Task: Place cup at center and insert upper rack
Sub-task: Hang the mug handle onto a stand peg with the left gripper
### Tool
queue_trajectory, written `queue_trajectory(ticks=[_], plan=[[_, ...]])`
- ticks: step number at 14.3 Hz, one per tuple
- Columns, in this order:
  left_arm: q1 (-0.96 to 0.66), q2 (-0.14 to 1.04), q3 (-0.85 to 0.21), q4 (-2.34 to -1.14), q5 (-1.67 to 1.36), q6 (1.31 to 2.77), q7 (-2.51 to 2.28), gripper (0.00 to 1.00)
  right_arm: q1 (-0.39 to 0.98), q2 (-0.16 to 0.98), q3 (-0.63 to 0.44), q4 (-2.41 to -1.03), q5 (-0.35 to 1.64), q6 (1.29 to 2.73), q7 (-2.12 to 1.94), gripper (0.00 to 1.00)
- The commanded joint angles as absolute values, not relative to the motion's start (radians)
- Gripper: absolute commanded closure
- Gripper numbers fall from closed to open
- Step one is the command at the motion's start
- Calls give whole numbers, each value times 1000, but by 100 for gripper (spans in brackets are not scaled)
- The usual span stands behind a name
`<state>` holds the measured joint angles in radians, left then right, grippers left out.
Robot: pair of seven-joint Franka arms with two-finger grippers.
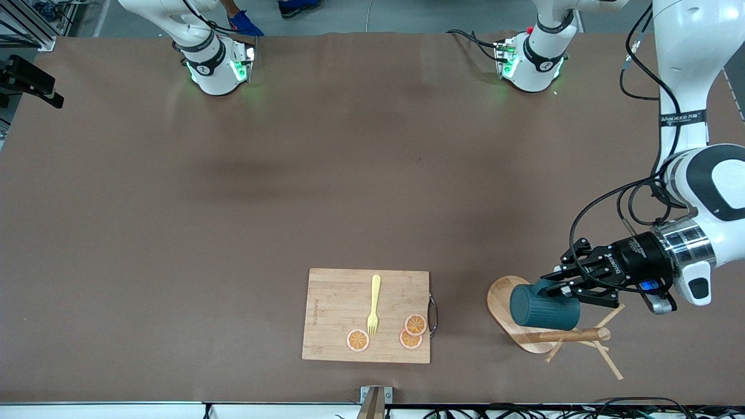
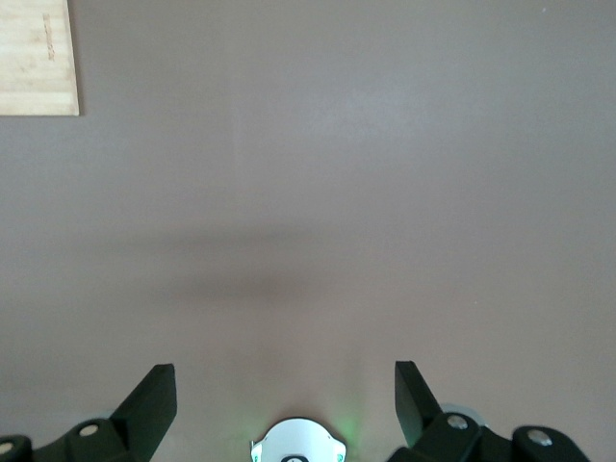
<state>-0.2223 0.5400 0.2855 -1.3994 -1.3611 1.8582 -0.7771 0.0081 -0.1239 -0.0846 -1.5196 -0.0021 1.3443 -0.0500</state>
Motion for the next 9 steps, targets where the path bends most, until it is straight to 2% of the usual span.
queue_trajectory(ticks=[1,9], plan=[[-218,569,282,-1362,-1414,1842,-758,100,-14,-86,-69,-1462,3,1318,-51,0],[-215,618,282,-1347,-1451,1842,-722,100,-28,-83,-66,-1462,3,1318,-55,0]])
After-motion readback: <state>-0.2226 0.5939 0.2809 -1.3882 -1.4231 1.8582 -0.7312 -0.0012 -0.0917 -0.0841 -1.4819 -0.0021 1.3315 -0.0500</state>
